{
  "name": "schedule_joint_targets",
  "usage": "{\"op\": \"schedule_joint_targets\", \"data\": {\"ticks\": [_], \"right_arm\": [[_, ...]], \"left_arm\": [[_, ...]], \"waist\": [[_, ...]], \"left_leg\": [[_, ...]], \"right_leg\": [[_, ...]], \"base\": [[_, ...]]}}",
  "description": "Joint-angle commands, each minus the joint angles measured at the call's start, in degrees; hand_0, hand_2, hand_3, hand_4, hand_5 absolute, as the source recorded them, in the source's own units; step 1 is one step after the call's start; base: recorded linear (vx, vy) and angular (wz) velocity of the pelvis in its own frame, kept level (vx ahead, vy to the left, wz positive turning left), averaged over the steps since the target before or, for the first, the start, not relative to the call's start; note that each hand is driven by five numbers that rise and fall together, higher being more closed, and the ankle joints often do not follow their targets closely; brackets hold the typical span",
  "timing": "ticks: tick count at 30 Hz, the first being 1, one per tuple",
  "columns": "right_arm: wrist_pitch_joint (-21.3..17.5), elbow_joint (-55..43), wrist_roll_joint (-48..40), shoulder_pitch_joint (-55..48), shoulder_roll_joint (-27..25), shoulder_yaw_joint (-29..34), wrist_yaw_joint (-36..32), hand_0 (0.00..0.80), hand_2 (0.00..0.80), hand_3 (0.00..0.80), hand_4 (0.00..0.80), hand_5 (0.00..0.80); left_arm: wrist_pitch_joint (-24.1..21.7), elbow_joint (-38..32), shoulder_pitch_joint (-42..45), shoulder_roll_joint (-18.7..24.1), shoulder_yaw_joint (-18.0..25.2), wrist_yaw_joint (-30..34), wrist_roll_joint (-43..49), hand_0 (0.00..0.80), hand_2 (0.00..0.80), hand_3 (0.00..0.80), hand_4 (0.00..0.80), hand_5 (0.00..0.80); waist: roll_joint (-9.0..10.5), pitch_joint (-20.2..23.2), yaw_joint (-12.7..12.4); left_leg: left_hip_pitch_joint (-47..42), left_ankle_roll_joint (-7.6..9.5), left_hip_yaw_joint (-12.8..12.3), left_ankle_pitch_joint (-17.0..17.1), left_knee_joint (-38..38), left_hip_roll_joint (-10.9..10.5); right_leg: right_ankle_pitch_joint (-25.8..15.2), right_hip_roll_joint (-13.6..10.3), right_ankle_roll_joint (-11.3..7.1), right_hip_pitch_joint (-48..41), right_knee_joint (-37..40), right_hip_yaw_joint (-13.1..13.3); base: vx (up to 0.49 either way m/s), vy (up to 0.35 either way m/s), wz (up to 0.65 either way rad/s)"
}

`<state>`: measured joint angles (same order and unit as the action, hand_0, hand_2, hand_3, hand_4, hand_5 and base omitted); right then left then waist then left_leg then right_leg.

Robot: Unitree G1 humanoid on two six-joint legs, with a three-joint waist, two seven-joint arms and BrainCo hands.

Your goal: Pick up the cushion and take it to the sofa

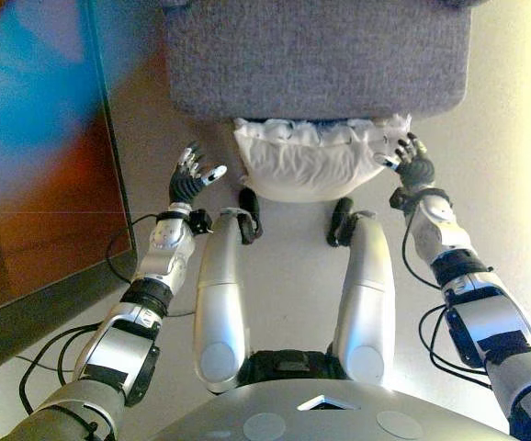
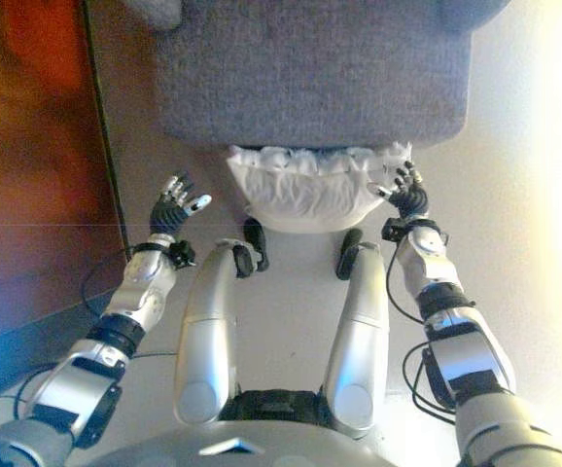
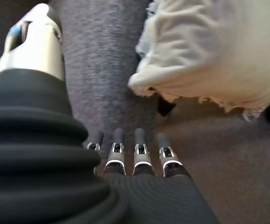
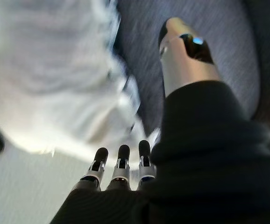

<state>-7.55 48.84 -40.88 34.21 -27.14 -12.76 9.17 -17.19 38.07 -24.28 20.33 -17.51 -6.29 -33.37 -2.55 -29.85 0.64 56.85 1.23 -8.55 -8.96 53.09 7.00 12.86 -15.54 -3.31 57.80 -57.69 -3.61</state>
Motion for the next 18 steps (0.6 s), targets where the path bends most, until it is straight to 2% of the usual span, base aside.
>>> {"op": "schedule_joint_targets", "data": {"ticks": [1, 8, 10, 12, 18], "right_arm": [[-4.3, -1.1, -0.3, 0.1, -3.6, 3.4, 3.0, 0.000, 0.000, 0.000, 0.000, 0.000], [-9.6, -8.3, -4.8, -4.1, -5.3, 8.2, 6.6, 0.000, 0.000, 0.000, 0.000, 0.000], [-9.1, -8.4, -2.6, -5.8, -5.5, 9.2, 5.5, 0.000, 0.000, 0.000, 0.000, 0.000], [-7.0, -7.8, -0.4, -6.3, -6.3, 8.9, 2.8, 0.000, 0.000, 0.000, 0.000, 0.000], [-4.5, -3.5, -0.4, -2.1, -9.1, 4.2, -8.7, 0.000, 0.000, 0.000, 0.000, 0.000]], "left_arm": [[-2.0, -0.3, -1.6, 0.3, -1.9, 0.2, -0.8, 0.000, 0.000, 0.000, 0.000, 0.000], [-2.3, -1.3, -0.7, 1.7, -1.1, 2.2, -2.4, 0.000, 0.000, 0.000, 0.000, 0.000], [-1.8, -1.5, -0.6, 2.2, -0.6, 2.6, -2.4, 0.000, 0.000, 0.000, 0.000, 0.000], [-0.9, -1.4, -1.2, 2.9, -0.4, 2.6, -2.5, 0.000, 0.000, 0.000, 0.000, 0.000], [3.1, 2.2, -6.5, 6.0, -0.7, 4.6, -6.3, 0.000, 0.000, 0.000, 0.000, 0.000]], "waist": [[-1.98, 0.1, 0.9], [-1.55, 0.1, 2.2], [-1.25, 0.1, 2.6], [-1.08, 0.1, 2.8], [-0.49, 0.1, 2.6]], "left_leg": [[0.9, -0.39, 2.6, -12.7, 8.9, 0.1], [8.5, 0.29, 3.6, -14.3, 15.4, 0.9], [10.4, 0.40, 3.7, -14.3, 17.1, 1.3], [11.9, 0.53, 3.8, -14.3, 18.6, 1.5], [15.8, 0.48, 4.2, -14.8, 22.9, 2.3]], "right_leg": [[-1.9, 0.0, -2.47, 2.1, -0.7, 3.7], [-0.5, 1.6, -2.05, 9.2, -5.8, 4.9], [-0.2, 1.8, -1.94, 10.9, -7.1, 5.0], [-0.1, 1.8, -1.81, 12.1, -8.2, 5.1], [0.6, 1.0, -1.41, 15.6, -11.5, 5.0]], "base": [[0.001, -0.021, -0.12], [0.024, -0.014, -0.10], [0.046, -0.017, -0.04], [0.034, -0.018, -0.11], [0.011, -0.049, -0.07]]}}
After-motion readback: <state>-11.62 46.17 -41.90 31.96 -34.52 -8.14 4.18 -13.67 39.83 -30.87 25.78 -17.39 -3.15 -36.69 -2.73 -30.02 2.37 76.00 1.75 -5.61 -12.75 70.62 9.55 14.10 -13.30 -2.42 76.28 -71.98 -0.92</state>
